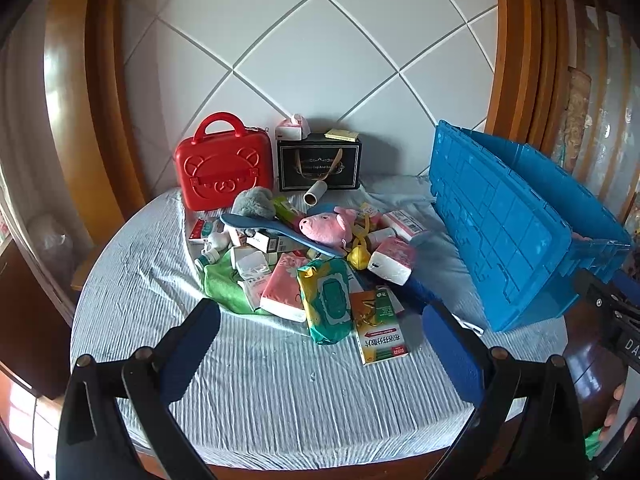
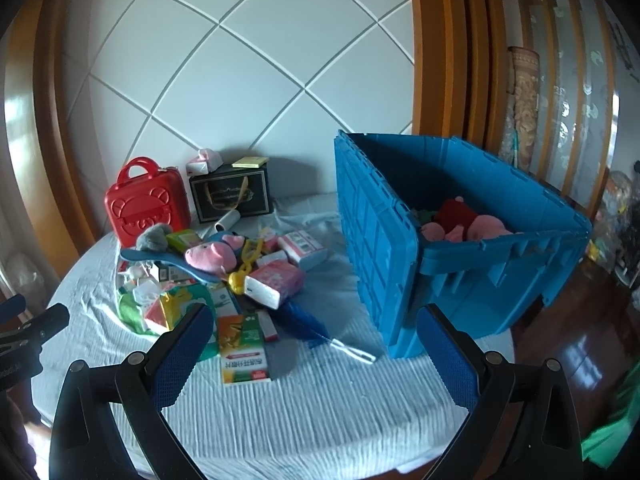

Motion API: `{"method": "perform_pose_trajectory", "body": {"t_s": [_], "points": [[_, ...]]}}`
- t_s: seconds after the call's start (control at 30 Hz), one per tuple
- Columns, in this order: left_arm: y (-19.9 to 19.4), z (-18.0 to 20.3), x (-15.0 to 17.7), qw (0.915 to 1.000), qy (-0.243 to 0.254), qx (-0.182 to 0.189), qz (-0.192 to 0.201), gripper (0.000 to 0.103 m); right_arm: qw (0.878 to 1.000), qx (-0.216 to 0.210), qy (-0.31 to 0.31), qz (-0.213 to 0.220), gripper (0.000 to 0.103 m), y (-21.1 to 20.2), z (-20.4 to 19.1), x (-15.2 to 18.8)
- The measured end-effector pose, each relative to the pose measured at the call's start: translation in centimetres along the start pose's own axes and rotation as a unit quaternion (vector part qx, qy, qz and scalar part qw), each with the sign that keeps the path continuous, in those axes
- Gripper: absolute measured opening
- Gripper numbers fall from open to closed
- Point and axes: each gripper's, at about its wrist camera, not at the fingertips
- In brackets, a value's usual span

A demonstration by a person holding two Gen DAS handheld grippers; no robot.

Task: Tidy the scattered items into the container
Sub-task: 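Move both tools toward the pile of items on the table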

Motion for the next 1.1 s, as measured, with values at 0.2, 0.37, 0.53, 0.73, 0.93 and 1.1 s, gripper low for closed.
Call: {"method": "perform_pose_trajectory", "body": {"t_s": [0.2,0.37,0.53,0.73,0.93,1.1], "points": [[0.1,-0.3,0.1,1.0000,-0.005,-0.002,-0.003,0.103,1.000,-0.002,-0.001,-0.003,0.103,0.3,0.0,0.1],[0.1,-0.5,0.1,1.0000,-0.005,-0.003,-0.003,0.103,1.000,-0.005,-0.001,-0.003,0.103,0.5,0.1,0.0],[0.1,-0.3,0.2,1.0000,-0.006,-0.004,-0.003,0.103,1.000,-0.009,0.001,-0.008,0.103,0.8,0.4,0.0],[0.0,0.1,0.4,0.9999,-0.007,-0.010,-0.003,0.103,1.000,-0.017,-0.001,-0.013,0.103,1.2,0.9,0.3],[0.7,0.1,0.9,0.9994,-0.020,-0.028,0.000,0.103,0.999,-0.042,-0.005,0.017,0.103,1.1,1.3,0.2],[2.3,-2.4,1.6,0.9966,-0.040,-0.071,0.005,0.103,0.994,-0.096,0.025,0.052,0.103,2.2,1.2,0.2]]}}
Point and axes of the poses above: each gripper's, at about its wrist camera, not at the fingertips, and y roughly the way its jaws point, z to its right, x to its underside, and after that the axes turned 11 degrees about x, right-handed
